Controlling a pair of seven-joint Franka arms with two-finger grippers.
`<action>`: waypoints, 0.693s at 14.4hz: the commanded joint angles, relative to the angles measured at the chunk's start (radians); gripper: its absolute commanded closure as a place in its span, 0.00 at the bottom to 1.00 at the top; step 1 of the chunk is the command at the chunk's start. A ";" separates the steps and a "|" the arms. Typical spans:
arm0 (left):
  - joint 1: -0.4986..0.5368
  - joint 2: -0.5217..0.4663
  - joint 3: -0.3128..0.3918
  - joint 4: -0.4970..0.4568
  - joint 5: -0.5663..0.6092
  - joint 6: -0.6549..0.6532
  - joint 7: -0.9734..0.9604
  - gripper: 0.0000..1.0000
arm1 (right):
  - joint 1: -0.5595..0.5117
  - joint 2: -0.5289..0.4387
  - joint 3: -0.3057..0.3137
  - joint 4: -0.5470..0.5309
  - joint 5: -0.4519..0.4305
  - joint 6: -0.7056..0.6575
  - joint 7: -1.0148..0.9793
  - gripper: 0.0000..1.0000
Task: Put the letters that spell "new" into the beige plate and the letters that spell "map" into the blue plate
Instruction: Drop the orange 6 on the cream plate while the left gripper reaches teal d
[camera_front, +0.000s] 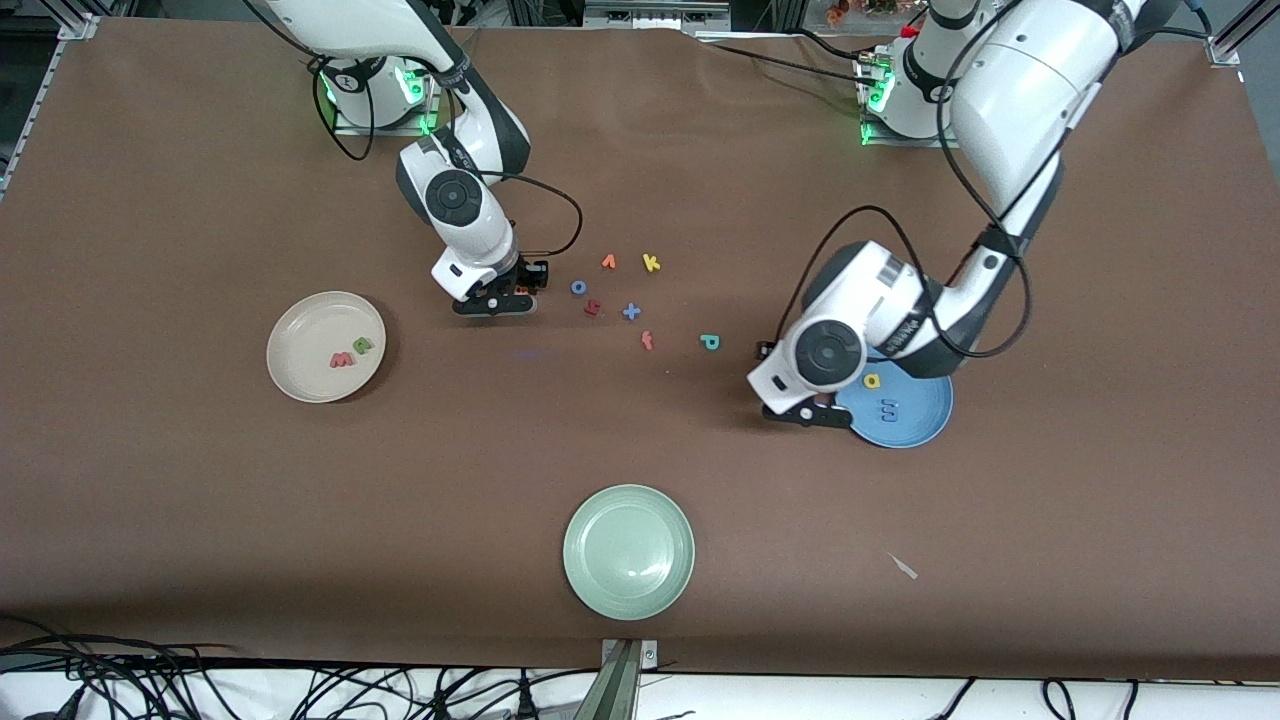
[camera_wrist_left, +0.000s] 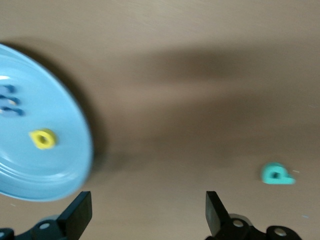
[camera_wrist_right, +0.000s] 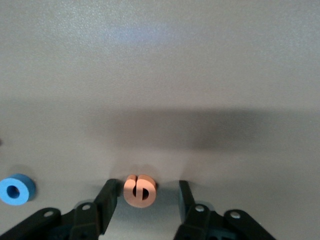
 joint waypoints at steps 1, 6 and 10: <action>-0.045 0.005 0.007 -0.001 -0.013 0.078 -0.100 0.00 | -0.002 0.017 0.004 0.011 -0.017 0.017 -0.006 0.50; -0.117 0.066 0.007 -0.020 -0.049 0.209 -0.214 0.00 | 0.001 0.025 0.004 0.011 -0.018 0.028 -0.006 0.66; -0.152 0.102 0.007 -0.021 -0.051 0.271 -0.328 0.01 | 0.001 0.019 0.002 0.022 -0.018 0.025 -0.017 0.81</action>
